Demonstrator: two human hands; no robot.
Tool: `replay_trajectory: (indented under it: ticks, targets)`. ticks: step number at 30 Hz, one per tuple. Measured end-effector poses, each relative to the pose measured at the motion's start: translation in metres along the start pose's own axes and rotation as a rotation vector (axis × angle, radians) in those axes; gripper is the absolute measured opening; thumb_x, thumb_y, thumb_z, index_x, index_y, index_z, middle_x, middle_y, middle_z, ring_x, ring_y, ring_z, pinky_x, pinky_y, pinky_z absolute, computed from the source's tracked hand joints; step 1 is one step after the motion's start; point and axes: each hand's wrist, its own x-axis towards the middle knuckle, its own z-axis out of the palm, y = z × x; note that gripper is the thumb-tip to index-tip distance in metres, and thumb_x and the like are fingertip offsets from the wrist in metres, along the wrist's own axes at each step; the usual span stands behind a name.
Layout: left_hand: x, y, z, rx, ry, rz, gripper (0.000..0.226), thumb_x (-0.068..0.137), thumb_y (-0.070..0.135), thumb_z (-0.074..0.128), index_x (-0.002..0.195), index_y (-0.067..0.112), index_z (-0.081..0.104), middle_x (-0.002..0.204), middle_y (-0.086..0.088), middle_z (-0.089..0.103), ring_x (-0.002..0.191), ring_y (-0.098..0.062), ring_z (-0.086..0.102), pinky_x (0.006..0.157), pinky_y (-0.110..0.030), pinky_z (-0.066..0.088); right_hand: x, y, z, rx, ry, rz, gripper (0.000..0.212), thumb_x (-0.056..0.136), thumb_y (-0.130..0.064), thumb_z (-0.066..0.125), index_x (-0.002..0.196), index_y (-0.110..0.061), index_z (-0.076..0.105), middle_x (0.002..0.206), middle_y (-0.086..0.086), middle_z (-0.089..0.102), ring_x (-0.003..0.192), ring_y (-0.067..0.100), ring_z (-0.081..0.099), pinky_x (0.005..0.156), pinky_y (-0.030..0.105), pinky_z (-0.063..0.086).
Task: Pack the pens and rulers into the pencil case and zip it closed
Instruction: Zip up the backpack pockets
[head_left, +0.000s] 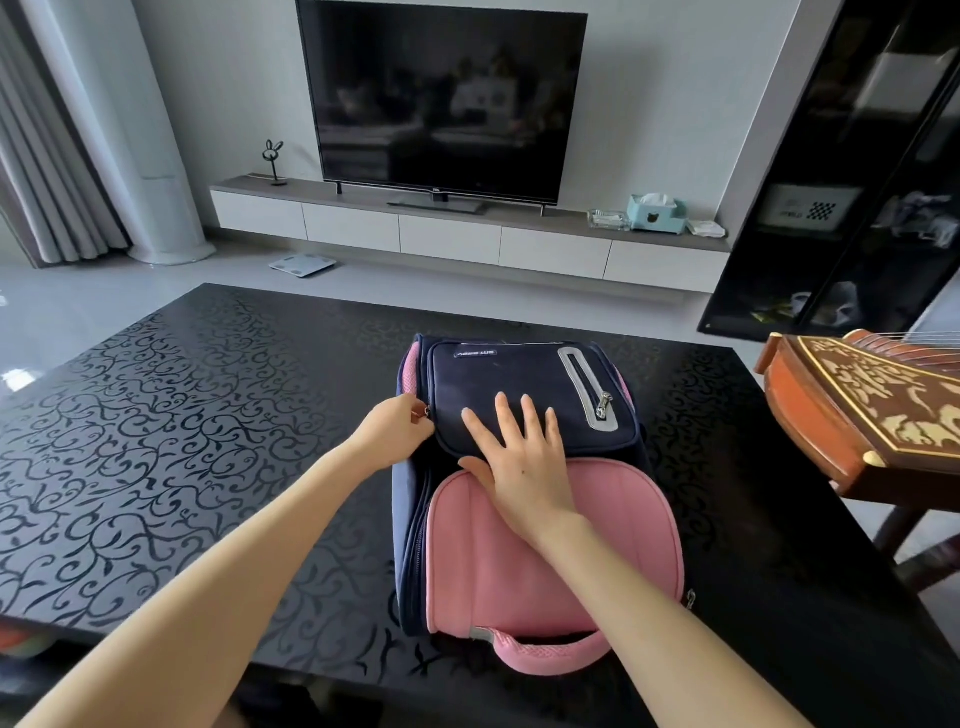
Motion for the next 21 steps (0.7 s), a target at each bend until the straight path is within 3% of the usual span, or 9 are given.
replay_trajectory:
  ticks: [3,5,7,10,12,15,19,21]
  targets:
    - [-0.002,-0.004,0.002,0.234,-0.007,0.052,0.015,0.089,0.009,0.043,0.076,0.005,0.049,0.063,-0.002,0.043,0.076,-0.033,0.055,0.058,-0.03,0.029,0.0,-0.001,0.002,-0.012,0.013,-0.002,0.053,0.09,-0.051,0.028,0.129,-0.026,0.054,0.129,0.019,0.057,0.116,0.046,0.052,0.094,0.062,0.041]
    - [-0.004,-0.007,0.004,0.361,-0.02,0.078,0.01,0.086,0.004,0.043,0.083,0.009,0.051,0.082,-0.003,0.055,0.088,-0.03,0.056,0.069,-0.029,0.035,0.0,-0.002,0.004,-0.018,0.011,0.008,0.053,0.09,-0.051,0.028,0.128,-0.026,0.054,0.128,0.019,0.058,0.115,0.046,0.053,0.093,0.062,0.042]
    - [-0.009,-0.008,0.006,0.436,0.006,0.103,0.014,0.078,-0.001,0.045,0.078,0.013,0.041,0.097,-0.008,0.061,0.08,-0.027,0.052,0.073,-0.031,0.04,-0.001,-0.003,0.006,-0.019,0.013,0.02,0.054,0.089,-0.051,0.028,0.128,-0.026,0.055,0.128,0.019,0.058,0.115,0.046,0.053,0.092,0.062,0.043]
    - [-0.028,0.002,0.011,0.485,0.047,0.18,0.009,0.078,0.004,0.045,0.08,0.012,0.049,0.088,-0.008,0.064,0.076,-0.026,0.052,0.07,-0.032,0.038,-0.003,-0.006,0.011,-0.012,0.004,0.041,0.053,0.089,-0.051,0.029,0.13,-0.026,0.052,0.13,0.019,0.056,0.118,0.046,0.051,0.094,0.063,0.041]
    - [-0.043,0.006,0.021,0.397,0.055,0.187,0.014,0.084,0.008,0.042,0.074,0.012,0.051,0.072,-0.004,0.056,0.068,-0.022,0.05,0.071,-0.033,0.04,-0.004,-0.008,0.013,-0.006,-0.002,0.057,0.053,0.089,-0.05,0.029,0.132,-0.026,0.05,0.132,0.019,0.054,0.12,0.047,0.049,0.096,0.063,0.039]
    - [-0.054,0.012,0.023,0.25,-0.001,0.066,0.036,0.093,0.012,0.036,0.058,0.014,0.029,0.058,0.002,0.034,0.057,-0.021,0.036,0.058,-0.032,0.03,-0.005,-0.009,0.012,0.018,0.013,0.081,0.052,0.091,-0.05,0.028,0.132,-0.026,0.05,0.133,0.019,0.053,0.122,0.046,0.047,0.097,0.064,0.037]
    - [-0.06,0.018,0.02,-0.058,0.028,-0.038,0.034,0.087,0.013,0.046,0.056,0.01,0.03,0.054,-0.002,0.034,0.052,-0.017,0.028,0.048,-0.027,0.02,-0.015,-0.017,0.008,0.112,0.151,0.081,0.042,0.092,-0.038,0.037,0.125,-0.018,0.053,0.132,0.02,0.053,0.123,0.044,0.046,0.1,0.059,0.037]
    - [-0.063,0.022,0.018,-0.121,0.023,-0.047,0.032,0.085,0.014,0.048,0.056,0.009,0.034,0.055,-0.003,0.035,0.054,-0.017,0.029,0.049,-0.028,0.022,-0.025,-0.024,0.005,0.244,0.276,0.032,0.03,0.086,-0.024,0.044,0.11,-0.013,0.056,0.129,0.016,0.055,0.123,0.038,0.047,0.101,0.053,0.036]
